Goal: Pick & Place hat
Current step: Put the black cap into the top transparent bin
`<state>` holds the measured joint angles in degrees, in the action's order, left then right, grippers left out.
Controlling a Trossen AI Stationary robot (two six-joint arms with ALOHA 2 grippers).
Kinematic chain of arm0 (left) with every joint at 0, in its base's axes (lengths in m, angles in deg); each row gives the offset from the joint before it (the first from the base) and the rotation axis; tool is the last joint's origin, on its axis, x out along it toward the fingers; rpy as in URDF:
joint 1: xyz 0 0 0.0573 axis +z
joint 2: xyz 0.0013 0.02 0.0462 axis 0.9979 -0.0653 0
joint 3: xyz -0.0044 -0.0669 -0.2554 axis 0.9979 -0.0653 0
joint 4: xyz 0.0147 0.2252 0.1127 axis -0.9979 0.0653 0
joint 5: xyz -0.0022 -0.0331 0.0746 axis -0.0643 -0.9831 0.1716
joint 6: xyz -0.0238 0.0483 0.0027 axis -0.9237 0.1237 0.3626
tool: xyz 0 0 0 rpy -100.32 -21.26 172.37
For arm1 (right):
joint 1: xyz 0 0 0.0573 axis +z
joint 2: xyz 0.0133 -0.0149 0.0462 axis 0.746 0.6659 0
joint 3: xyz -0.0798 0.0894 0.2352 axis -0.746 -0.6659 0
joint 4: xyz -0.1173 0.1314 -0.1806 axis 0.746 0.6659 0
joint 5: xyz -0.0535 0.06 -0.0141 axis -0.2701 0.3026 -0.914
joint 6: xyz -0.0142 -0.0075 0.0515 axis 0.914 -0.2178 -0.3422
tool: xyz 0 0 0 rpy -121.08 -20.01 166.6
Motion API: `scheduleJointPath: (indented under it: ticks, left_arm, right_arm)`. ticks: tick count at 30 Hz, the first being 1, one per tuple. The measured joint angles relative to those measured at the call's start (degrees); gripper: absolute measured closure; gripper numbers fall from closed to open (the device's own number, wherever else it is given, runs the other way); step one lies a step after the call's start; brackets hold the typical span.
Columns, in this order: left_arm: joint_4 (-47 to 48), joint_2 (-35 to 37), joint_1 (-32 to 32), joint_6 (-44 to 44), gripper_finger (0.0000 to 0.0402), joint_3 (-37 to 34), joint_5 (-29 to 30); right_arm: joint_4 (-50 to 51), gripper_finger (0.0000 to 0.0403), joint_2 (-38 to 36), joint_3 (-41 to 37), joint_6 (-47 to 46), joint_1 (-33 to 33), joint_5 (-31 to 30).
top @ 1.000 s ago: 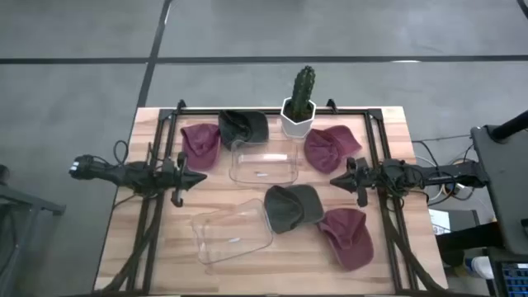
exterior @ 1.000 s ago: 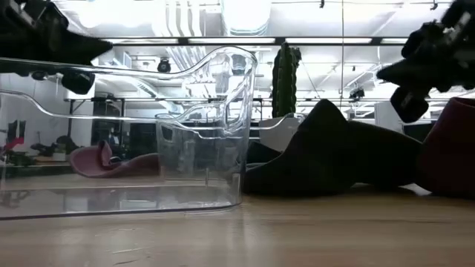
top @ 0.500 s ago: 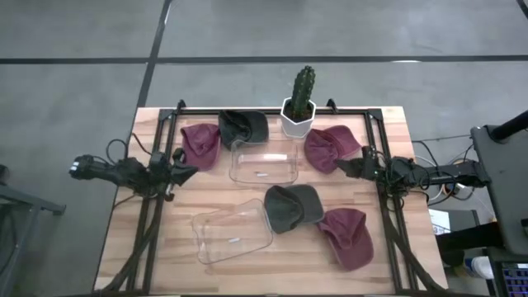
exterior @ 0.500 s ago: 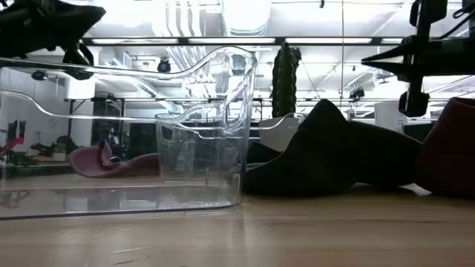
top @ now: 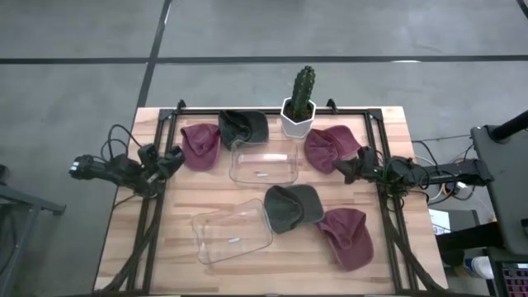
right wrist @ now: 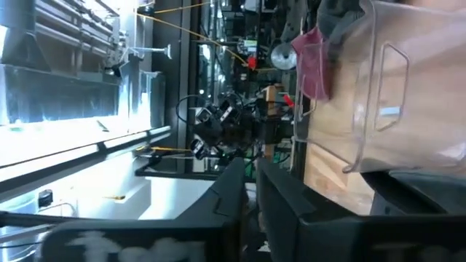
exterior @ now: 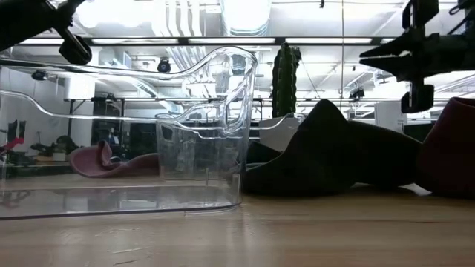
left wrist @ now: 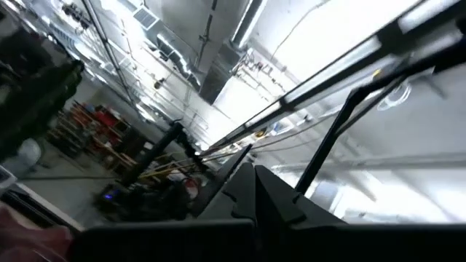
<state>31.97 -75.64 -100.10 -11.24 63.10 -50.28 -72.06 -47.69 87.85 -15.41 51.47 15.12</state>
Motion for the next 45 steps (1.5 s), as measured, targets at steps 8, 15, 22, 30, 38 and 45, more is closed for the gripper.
scheduleJointPath:
  ticks: [8,15,22,30,38,45]
  left_arm:
    - [0.02,-0.77,0.00,-4.38,0.0401,0.00,3.95]
    - [0.02,-1.01,-0.01,-5.44,0.0401,0.02,11.11]
    - [0.19,-1.01,0.00,-6.90,0.0401,0.02,13.42]
    - [0.19,-1.01,0.00,-7.82,0.0401,0.02,13.54]
    - [0.25,-1.01,0.00,-8.71,0.0401,0.02,14.46]
    - [0.30,-1.01,0.00,-8.83,0.0401,0.02,14.55]
  right_arm:
    - [2.21,0.0264,17.30,11.75,11.42,0.16,2.29]
    - [23.97,0.0231,34.56,26.22,27.42,0.13,4.83]
    - [37.11,0.0245,51.11,36.15,44.35,0.13,10.17]
    - [45.00,0.0257,65.92,44.44,59.68,-1.23,11.90]
    - [52.32,0.0258,76.24,50.47,72.01,-5.84,16.71]
    - [53.65,0.0260,80.12,52.96,79.23,-8.89,24.46]
